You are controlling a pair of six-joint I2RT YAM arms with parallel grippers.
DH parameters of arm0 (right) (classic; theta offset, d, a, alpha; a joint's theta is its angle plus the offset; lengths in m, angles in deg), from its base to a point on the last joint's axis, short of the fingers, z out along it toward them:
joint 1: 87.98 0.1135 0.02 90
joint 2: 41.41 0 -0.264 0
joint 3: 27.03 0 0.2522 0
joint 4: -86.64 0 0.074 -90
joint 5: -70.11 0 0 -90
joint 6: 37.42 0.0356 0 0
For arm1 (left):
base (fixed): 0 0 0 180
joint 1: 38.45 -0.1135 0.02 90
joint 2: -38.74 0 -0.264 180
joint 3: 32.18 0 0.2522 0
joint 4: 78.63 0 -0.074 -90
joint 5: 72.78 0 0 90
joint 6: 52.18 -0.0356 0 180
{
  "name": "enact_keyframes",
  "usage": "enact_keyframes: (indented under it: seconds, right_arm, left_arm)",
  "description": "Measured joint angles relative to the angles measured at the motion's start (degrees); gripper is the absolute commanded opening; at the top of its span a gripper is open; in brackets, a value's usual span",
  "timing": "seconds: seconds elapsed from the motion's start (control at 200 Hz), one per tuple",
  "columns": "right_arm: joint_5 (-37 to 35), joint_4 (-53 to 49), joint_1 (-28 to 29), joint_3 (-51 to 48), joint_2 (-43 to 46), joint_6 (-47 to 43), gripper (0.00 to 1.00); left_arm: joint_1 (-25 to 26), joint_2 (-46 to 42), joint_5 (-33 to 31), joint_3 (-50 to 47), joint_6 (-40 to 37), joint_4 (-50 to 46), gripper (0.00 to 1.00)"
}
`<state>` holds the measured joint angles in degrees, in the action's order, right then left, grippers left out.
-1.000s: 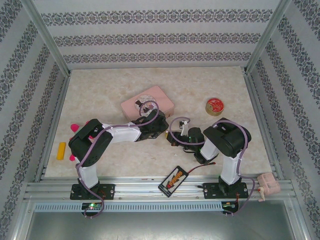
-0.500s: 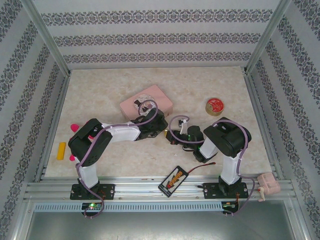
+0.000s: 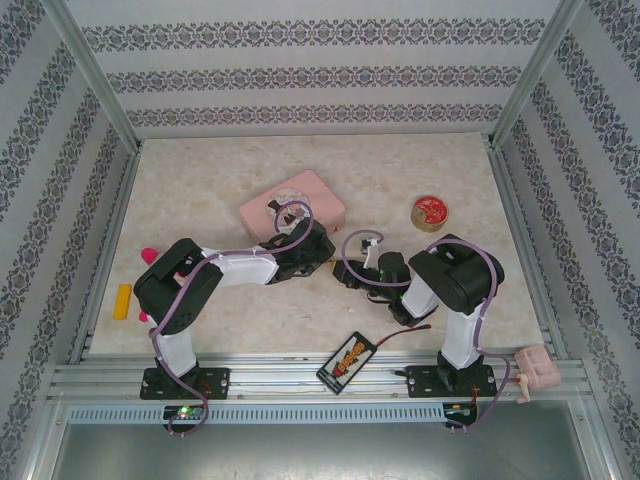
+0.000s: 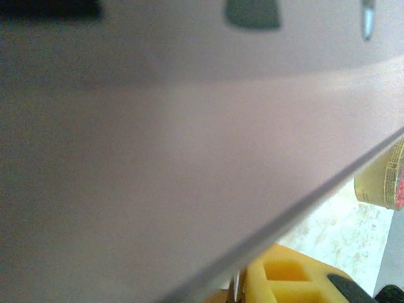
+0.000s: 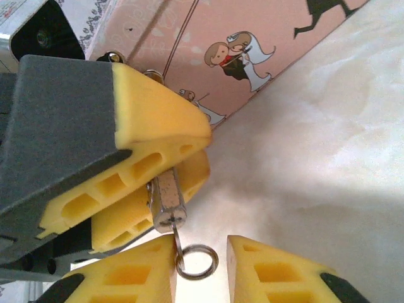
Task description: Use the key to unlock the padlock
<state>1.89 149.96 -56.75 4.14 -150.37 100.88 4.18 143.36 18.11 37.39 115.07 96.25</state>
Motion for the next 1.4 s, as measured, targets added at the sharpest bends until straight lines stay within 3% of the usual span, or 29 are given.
enact_keyframes:
  seconds: [0.15, 0.235, 0.46, 1.094, 1.404]
  right_arm:
    - [-0.28, 0.35, -0.83, -2.75, 2.27, 0.13, 0.4]
    - [-0.7, 0.24, -1.46, -4.04, 3.78, 0.26, 0.41]
    - [0.02, -1.92, -1.88, -5.16, 6.51, 1.36, 0.31]
    - [4.55, -3.1, -1.88, 0.13, 3.91, 4.11, 0.24]
    - [4.92, -2.93, -1.88, 0.24, 2.89, 4.35, 0.12]
  left_arm:
    - [0.0, 0.0, -0.02, -0.15, 0.0, 0.26, 0.1]
    - [-0.02, 0.0, -0.02, -0.2, 0.0, 0.42, 0.09]
    - [-0.02, 0.0, 0.0, -0.2, -0.02, 0.44, 0.1]
    - [-0.02, -0.09, 0.07, -0.2, 0.0, 0.39, 0.1]
    - [-0.17, -0.09, 0.17, -0.2, 0.0, 0.39, 0.1]
